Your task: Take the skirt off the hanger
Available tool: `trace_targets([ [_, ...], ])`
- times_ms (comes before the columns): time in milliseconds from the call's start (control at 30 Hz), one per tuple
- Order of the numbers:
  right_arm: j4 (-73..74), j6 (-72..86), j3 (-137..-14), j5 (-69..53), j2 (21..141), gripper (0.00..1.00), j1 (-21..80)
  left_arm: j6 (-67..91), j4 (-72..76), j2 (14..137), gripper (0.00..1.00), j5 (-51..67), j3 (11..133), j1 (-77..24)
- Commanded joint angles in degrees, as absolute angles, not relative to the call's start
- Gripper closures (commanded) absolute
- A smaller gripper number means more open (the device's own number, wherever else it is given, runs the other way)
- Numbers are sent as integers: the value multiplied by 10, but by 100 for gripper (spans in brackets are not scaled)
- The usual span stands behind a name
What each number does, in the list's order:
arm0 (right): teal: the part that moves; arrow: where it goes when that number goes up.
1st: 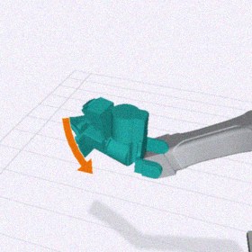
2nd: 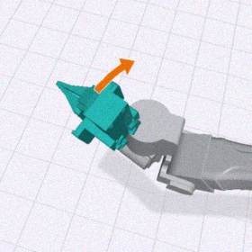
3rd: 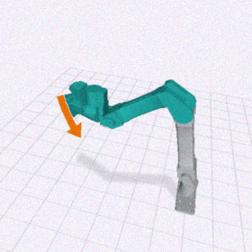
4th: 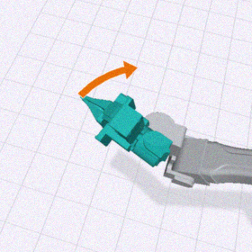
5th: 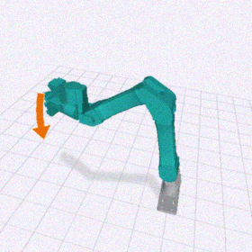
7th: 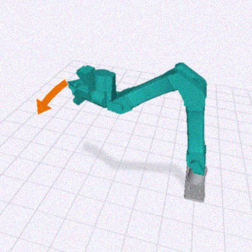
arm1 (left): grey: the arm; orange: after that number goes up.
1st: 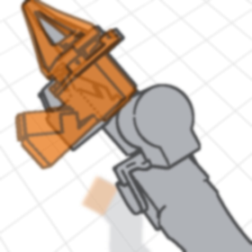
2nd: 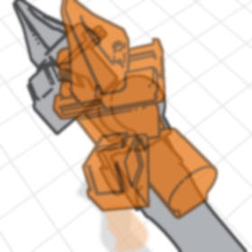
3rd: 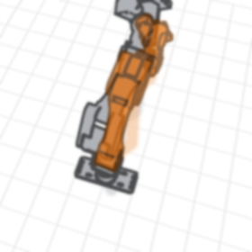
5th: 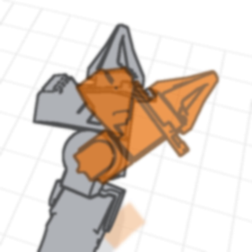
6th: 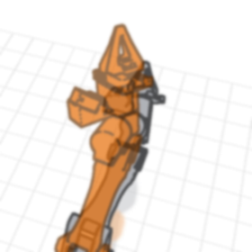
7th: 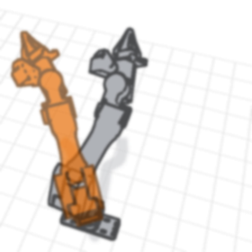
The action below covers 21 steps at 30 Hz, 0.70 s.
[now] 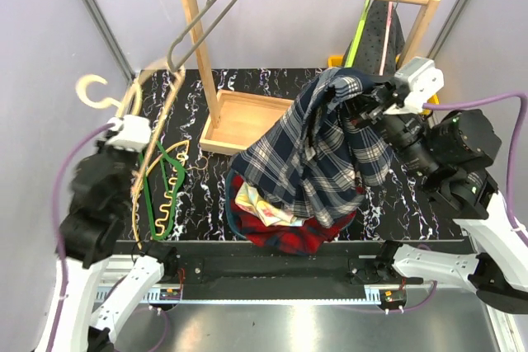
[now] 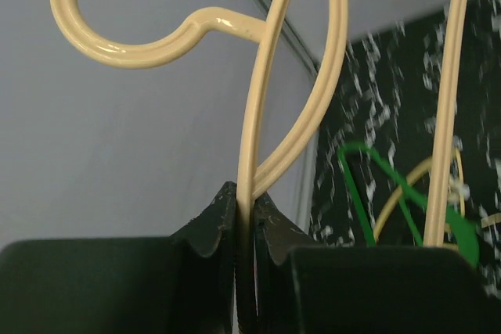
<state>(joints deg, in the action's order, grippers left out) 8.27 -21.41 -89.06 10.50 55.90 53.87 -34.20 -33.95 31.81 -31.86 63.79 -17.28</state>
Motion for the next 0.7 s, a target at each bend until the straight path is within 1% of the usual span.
trace_targets([
  [0,42,-222,-894,114,537,100,534,-262,-466,315,100,-323,601,-171],
  [33,44,-212,-888,114,533,100,534,-245,-501,316,100,-301,598,-170],
  [133,68,-187,-869,98,521,100,534,-199,-551,323,100,-267,563,-167],
  [167,96,-182,-867,91,521,100,534,-192,-555,323,100,-261,548,-165],
  [233,127,-174,-864,85,528,100,534,-188,-548,326,100,-241,514,-157],
  [300,174,-173,-855,71,539,100,534,-187,-533,336,100,-226,503,-149],
  [400,202,-167,-822,64,543,100,535,-192,-493,366,100,-196,491,-120],
  [467,210,-166,-801,61,544,100,534,-207,-466,396,100,-170,487,-82],
  [500,211,-165,-780,61,547,100,534,-213,-439,408,100,-157,488,-43],
  [567,214,-168,-759,58,548,100,534,-229,-414,453,100,-111,501,-1],
  [600,214,-168,-738,58,548,100,534,-232,-390,473,100,-95,509,56],
  [667,214,-166,-717,59,547,100,534,-238,-367,497,100,-97,522,68],
])
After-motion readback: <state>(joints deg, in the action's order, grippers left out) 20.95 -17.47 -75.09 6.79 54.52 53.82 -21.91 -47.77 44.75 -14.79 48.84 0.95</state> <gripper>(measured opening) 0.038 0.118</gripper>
